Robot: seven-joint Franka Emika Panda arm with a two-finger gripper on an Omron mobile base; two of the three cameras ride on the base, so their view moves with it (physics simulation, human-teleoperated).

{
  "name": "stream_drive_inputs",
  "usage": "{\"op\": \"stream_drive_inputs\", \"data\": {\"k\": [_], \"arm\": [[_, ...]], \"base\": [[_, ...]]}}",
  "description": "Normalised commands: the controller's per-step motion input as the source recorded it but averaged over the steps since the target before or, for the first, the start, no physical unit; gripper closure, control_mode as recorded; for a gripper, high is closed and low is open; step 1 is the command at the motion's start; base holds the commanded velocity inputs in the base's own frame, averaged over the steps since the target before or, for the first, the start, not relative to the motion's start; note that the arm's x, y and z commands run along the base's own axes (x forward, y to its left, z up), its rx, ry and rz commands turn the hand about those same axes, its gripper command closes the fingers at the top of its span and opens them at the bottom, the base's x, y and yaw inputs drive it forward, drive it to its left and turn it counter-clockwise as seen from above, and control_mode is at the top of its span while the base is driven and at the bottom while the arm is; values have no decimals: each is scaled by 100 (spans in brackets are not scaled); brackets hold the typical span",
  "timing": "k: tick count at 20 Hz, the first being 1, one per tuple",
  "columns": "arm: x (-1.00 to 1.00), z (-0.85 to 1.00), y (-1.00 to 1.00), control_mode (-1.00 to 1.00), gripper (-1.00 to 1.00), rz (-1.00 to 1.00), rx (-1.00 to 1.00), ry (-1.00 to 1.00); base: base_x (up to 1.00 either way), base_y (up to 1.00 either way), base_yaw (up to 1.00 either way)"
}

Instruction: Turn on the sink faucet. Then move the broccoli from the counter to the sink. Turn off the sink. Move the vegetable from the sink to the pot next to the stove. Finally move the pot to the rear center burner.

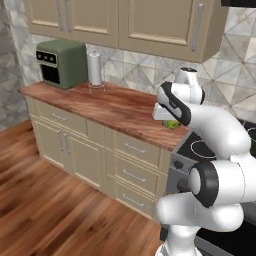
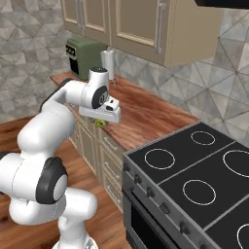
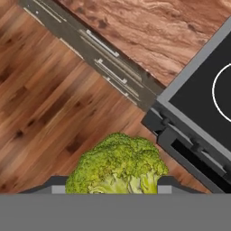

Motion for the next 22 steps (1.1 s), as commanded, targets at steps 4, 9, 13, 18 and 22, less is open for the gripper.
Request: {"op": "stream_drive_inputs", "data": {"k": [4, 9, 13, 18, 22], "arm": [[0, 0, 0, 100, 100, 0, 0, 0], [0, 0, 0, 100, 100, 0, 0, 0], [0, 0, 0, 100, 100, 0, 0, 0], [0, 0, 0, 100, 100, 0, 0, 0], [0, 0, 0, 100, 100, 0, 0, 0]], "base": [[0, -31, -29], [0, -32, -30], [0, -35, -31], [0, -42, -29], [2, -48, -27]]}}
